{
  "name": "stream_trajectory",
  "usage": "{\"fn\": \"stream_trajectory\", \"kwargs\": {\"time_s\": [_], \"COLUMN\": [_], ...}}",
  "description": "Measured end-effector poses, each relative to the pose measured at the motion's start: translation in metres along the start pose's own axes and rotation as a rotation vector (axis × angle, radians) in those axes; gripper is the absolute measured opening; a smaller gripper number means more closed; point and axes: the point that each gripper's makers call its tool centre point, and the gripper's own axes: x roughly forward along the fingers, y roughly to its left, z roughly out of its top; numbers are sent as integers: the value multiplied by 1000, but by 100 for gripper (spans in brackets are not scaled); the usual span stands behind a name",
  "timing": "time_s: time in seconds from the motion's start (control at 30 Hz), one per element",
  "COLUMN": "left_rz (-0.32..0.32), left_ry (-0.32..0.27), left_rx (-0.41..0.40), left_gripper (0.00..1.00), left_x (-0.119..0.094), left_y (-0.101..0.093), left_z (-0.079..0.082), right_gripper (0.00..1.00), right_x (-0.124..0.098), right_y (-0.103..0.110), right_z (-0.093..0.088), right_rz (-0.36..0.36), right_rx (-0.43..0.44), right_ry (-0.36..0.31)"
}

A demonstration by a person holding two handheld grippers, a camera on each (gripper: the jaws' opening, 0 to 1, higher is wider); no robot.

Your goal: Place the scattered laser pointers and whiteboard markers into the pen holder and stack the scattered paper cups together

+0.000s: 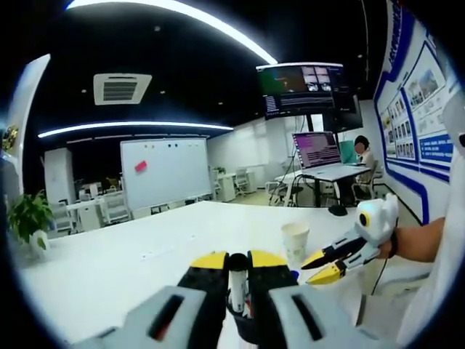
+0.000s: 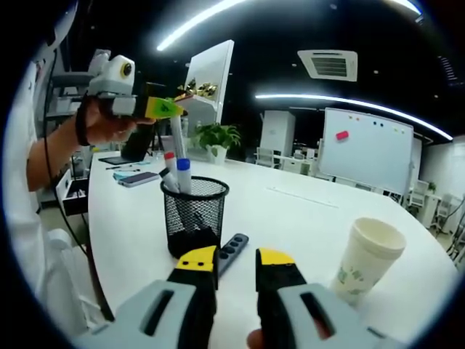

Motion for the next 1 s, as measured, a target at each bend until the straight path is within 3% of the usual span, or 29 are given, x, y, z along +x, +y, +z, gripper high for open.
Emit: {"fn": "stream_trajectory", "kwargs": {"time_s": [1.0], "left_rz": [5], "left_ry": [71], "left_rx": [-16], "left_gripper": [11], "left_x": [3], "left_y": [3], "left_z": [-24], "right_gripper": [20], "right_x": [2], "right_y": [1], "right_z": [0], "right_rz": [4], "right_rx": [-2], "right_ry": [5]}}
